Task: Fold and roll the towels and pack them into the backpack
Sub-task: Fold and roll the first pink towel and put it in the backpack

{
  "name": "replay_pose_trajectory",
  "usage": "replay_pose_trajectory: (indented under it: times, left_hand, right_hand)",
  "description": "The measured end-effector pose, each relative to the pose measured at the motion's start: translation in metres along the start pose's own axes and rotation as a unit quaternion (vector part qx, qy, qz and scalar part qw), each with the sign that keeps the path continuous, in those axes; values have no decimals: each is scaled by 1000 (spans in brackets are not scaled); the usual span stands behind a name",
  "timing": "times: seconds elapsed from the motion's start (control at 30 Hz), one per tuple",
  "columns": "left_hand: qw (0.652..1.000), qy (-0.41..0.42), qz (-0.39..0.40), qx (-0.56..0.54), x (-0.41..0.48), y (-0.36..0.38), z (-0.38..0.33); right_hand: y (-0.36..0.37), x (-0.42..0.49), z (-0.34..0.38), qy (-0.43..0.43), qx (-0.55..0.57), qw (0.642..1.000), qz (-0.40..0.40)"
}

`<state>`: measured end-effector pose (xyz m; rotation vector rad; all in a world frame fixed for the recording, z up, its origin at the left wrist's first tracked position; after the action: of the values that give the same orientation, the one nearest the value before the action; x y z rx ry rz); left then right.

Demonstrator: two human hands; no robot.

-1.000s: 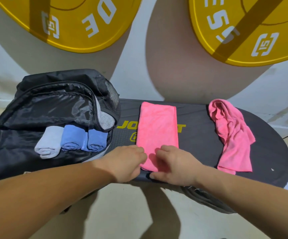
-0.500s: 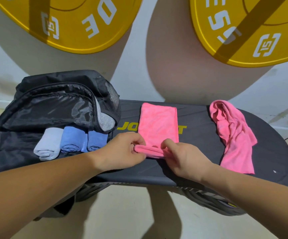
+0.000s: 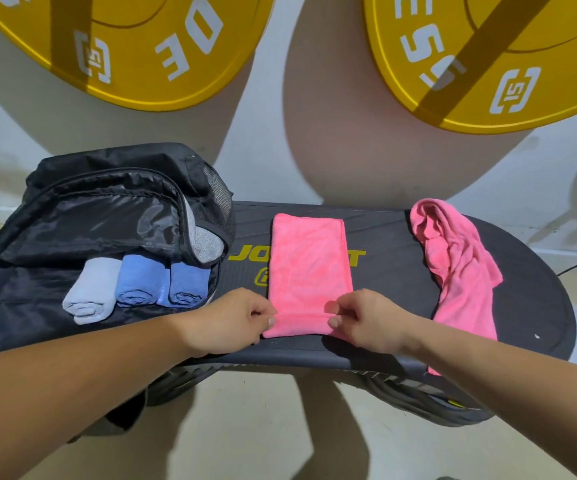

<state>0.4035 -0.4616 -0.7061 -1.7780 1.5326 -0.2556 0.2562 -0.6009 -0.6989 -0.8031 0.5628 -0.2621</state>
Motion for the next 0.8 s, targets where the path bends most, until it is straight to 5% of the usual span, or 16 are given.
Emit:
replay_pose_trajectory:
  times: [0.17,0.27,0.37,0.5,0.67,0.8]
  left_hand:
    - [997,-35,-67,-32,6,-5,6]
    - [978,91,-92,162,6,-9,-17]
    - [921,228,-34,315,0,15,-46]
    - [895,209,6,393,-5,31,-52]
    - [907,183,-13,379,-4,28,-47]
    - [871,244,-59,422,-6,27,-50]
  right_hand:
    - [-7,4,-9,50,100,993,-49]
    - [-9,1,0,-15,-73,992,-106]
    - [-5,-9,24,-167,-219,942,-192]
    - [14,-20,39,-261,-335,885,-190]
    - [12,-29,32,-244,-314,900,-176]
    - [9,-24,25,-266,-341,885,-175]
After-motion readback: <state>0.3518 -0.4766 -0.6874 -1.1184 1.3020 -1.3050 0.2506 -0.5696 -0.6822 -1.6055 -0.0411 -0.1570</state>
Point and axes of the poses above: each hand's wrist, its own x-axis towards the middle knuckle, its own y-axis out of the palm, z = x × y, the point moved 8 cm from there along x, towards the middle knuckle, and after that the axes turned 3 degrees about y, right-handed, at the moved point
